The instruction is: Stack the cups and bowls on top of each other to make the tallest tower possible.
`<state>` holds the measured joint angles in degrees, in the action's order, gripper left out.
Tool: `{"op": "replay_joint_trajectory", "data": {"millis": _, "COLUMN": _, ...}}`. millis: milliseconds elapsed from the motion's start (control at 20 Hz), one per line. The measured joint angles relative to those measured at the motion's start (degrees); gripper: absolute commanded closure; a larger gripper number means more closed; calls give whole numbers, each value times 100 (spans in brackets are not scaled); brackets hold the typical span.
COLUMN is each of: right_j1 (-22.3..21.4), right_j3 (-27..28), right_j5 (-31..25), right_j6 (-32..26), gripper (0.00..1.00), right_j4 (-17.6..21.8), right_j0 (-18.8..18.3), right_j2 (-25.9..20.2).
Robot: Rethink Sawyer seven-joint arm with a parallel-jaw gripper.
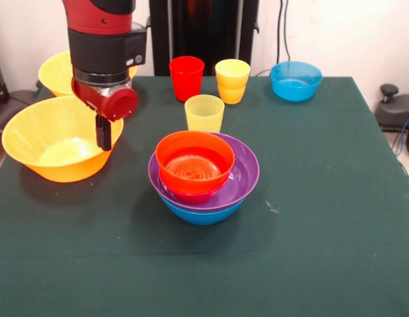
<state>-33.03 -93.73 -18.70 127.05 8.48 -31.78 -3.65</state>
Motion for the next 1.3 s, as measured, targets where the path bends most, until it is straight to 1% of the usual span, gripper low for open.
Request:
{"op": "replay_joint_trajectory", "data": {"millis": 350, "right_j1": -212, "right_j3": -1, "right_j5": -237, "right_j6": 0, "gripper": 100, "right_j4": 5, "right_j0": 0, "right_j2": -2}}
{"op": "replay_joint_trajectory", "data": {"millis": 400, "right_j1": -273, "right_j3": 0, "right_j5": -248, "right_j6": 0, "gripper": 0, "right_j4": 5, "right_j0": 0, "right_j2": -2}}
{"op": "replay_joint_trajectory", "data": {"millis": 750, "right_j1": -340, "right_j3": 0, "right_j5": -353, "right_j6": 0, "gripper": 0, "right_j4": 6, "right_j0": 0, "right_j2": -2}}
{"op": "replay_joint_trajectory", "data": {"millis": 1050, "right_j1": -399, "right_j3": 50, "right_j5": -639, "right_j6": 0, "gripper": 0, "right_j4": 11, "right_j0": 0, "right_j2": -3}}
{"op": "replay_joint_trajectory", "data": {"millis": 1100, "right_j1": -398, "right_j3": 89, "right_j5": -784, "right_j6": 0, "gripper": 0, "right_j4": 12, "right_j0": 0, "right_j2": -3}}
{"op": "replay_joint_trajectory", "data": {"millis": 1300, "right_j1": -394, "right_j3": 185, "right_j5": -1036, "right_j6": 0, "gripper": 0, "right_j4": 12, "right_j0": 0, "right_j2": -4}}
